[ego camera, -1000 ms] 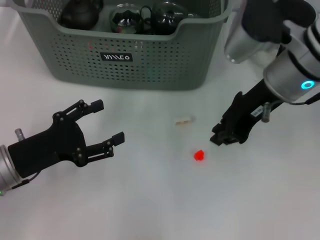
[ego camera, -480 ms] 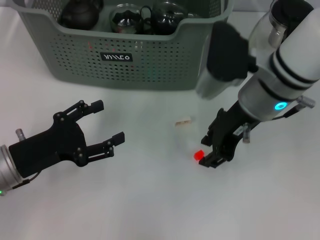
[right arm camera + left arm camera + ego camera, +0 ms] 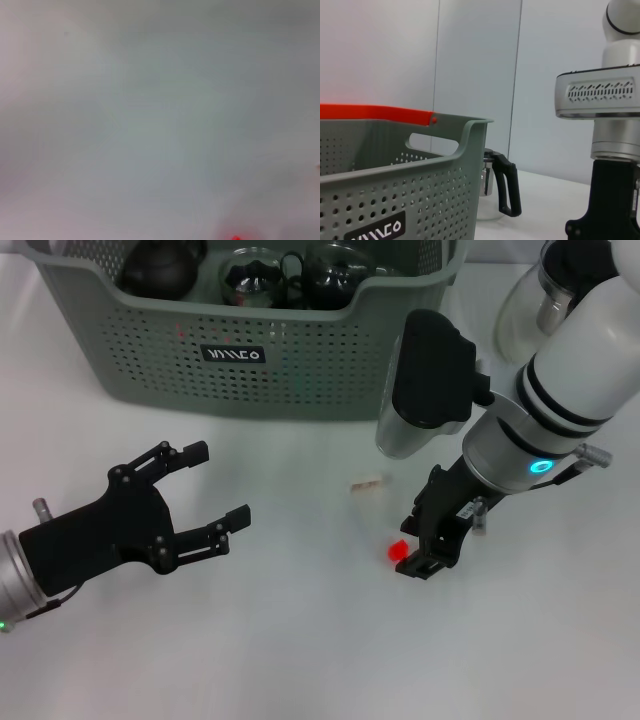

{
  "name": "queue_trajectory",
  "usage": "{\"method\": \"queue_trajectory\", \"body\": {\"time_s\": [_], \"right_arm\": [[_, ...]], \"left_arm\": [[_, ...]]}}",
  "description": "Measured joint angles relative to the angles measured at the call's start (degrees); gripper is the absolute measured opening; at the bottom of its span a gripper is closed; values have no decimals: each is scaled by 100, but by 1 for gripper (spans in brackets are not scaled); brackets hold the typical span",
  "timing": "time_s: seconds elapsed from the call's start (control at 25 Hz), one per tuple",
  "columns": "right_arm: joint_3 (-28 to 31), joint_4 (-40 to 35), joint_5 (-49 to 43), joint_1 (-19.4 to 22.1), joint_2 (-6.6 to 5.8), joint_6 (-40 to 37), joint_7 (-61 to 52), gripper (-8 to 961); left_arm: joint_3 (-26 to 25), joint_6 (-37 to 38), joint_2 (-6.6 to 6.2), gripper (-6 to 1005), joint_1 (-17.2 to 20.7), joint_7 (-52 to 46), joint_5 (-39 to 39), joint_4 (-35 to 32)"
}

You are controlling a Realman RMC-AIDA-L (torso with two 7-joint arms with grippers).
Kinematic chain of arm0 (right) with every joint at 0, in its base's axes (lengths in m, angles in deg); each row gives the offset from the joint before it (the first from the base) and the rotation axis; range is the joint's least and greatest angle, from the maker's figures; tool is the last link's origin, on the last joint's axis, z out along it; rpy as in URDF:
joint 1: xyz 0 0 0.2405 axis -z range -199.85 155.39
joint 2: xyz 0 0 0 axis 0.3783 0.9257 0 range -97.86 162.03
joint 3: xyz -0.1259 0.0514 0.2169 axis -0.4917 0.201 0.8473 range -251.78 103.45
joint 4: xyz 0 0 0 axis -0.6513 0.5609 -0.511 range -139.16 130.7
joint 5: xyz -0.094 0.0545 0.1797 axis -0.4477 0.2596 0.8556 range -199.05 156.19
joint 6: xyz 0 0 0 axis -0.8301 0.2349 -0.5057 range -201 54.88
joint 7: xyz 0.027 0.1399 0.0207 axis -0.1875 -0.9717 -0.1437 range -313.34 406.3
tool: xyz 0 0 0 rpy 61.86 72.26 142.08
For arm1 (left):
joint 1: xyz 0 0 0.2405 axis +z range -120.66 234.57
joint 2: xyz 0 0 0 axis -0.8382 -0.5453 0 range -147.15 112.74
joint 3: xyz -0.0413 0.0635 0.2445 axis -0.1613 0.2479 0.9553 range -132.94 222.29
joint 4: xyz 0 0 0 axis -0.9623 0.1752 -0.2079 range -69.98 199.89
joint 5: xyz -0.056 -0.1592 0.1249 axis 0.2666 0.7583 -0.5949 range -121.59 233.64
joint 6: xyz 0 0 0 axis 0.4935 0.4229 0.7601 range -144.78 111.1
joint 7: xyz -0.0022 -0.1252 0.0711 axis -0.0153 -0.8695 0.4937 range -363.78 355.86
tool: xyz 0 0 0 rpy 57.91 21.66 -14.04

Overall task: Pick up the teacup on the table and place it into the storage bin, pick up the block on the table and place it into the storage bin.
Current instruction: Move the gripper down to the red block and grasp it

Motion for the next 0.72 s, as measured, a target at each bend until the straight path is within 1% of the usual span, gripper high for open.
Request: {"method": "queue_trajectory", "body": {"time_s": [0.28, 0.44, 0.68, 0.72], "right_arm": [[-218, 317, 219, -130, 6, 300, -26, 526], [-380, 333, 257, -151, 10, 371, -22, 526], [-415, 336, 290, -162, 9, 398, -28, 517], [-409, 336, 290, -162, 9, 398, -30, 499]], "left_arm": [[0, -3, -1, 904, 7, 6, -6, 0], [0, -43, -1, 903, 13, 8, -6, 15], [0, -67, -1, 903, 26, 20, -6, 45], [0, -68, -1, 903, 26, 20, -6, 45]]}}
